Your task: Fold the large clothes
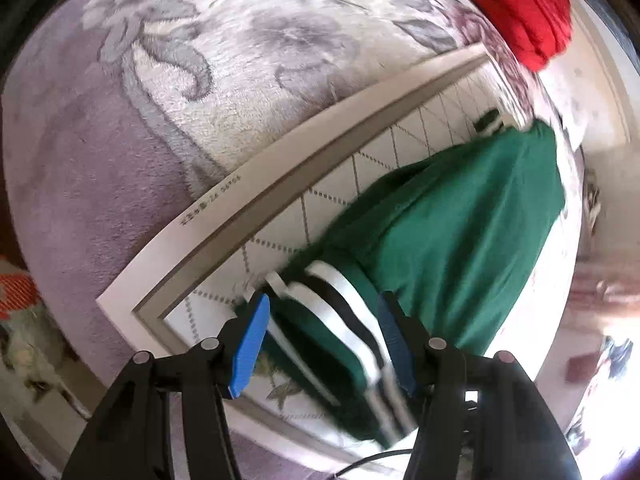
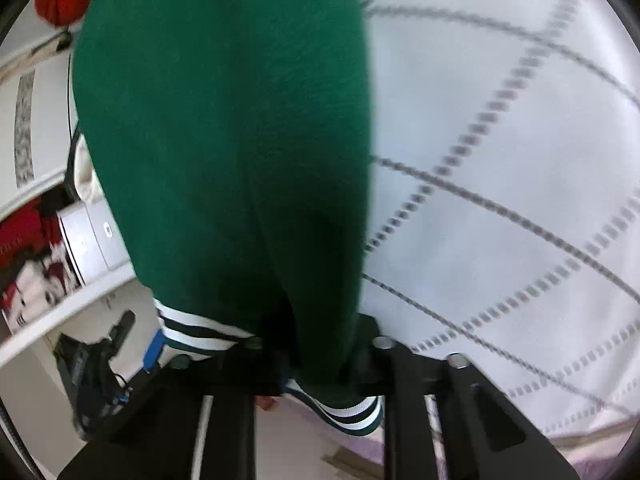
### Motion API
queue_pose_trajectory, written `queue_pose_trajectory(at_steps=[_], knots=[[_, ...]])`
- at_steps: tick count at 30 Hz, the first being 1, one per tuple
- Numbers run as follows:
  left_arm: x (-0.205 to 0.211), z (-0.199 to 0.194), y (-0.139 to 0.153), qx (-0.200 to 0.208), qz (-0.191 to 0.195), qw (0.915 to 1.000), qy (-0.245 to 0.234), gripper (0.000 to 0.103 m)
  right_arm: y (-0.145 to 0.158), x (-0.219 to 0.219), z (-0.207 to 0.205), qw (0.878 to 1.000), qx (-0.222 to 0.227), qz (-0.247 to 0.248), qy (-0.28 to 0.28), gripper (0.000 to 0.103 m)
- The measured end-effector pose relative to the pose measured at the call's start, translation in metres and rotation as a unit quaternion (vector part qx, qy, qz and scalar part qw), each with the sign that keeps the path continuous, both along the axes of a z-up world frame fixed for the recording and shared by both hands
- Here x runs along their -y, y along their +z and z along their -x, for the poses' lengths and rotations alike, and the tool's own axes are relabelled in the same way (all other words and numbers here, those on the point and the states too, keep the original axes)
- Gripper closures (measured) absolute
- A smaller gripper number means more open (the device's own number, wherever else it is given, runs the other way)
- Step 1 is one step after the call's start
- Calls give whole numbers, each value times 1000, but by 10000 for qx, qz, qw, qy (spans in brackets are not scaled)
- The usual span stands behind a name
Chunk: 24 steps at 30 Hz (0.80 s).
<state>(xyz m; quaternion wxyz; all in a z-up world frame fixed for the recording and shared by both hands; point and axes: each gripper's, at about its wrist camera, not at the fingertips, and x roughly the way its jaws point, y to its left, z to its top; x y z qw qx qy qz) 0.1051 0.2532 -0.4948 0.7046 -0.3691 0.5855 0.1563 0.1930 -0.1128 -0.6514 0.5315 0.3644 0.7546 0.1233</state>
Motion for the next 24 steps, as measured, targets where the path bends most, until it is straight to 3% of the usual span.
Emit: queue_pose_trajectory(at_steps=[5,8,9,11,13,14,15,17,20,21,22,23,24], knots=[[46,32,-6,-247,523,9977,-350,50,35,84,11,9952,103,961,-127,88],[86,41,-24,-465,875,9923,-739,50,45,130,14,9845,122,1696,440,86],[98,41,-29,-488,996,9903,-836,50,44,138,17,9813,87,1787,711,83],[127,34,-42,-466,1272,9844,-1118,50,42,157,21,9844,-66,1599,734,79],[151,25,-54,-481,1536,9776,-1354,50,45,170,24,9874,-136,1406,721,70],[164,21,-61,-465,1662,9737,-1489,50,48,174,25,9873,-74,1395,752,57],[172,17,-67,-511,1612,9731,-1567,50,51,177,27,9871,-5,1376,820,42],[190,12,-77,-575,1201,9748,-1789,53,52,179,32,9870,42,1323,910,36],[202,15,-65,-341,706,9777,-1950,81,43,176,42,9874,-43,1203,1030,36],[204,16,-59,-253,671,9783,-1946,83,40,161,47,9858,-72,1258,1109,37],[204,20,-51,-151,650,9789,-1931,84,38,157,54,9839,-1,1343,1182,43],[204,23,-42,-78,673,9794,-1903,85,37,154,57,9839,45,1359,1163,70],[204,26,-35,-21,701,9800,-1864,86,37,152,66,9853,87,1338,1063,74]])
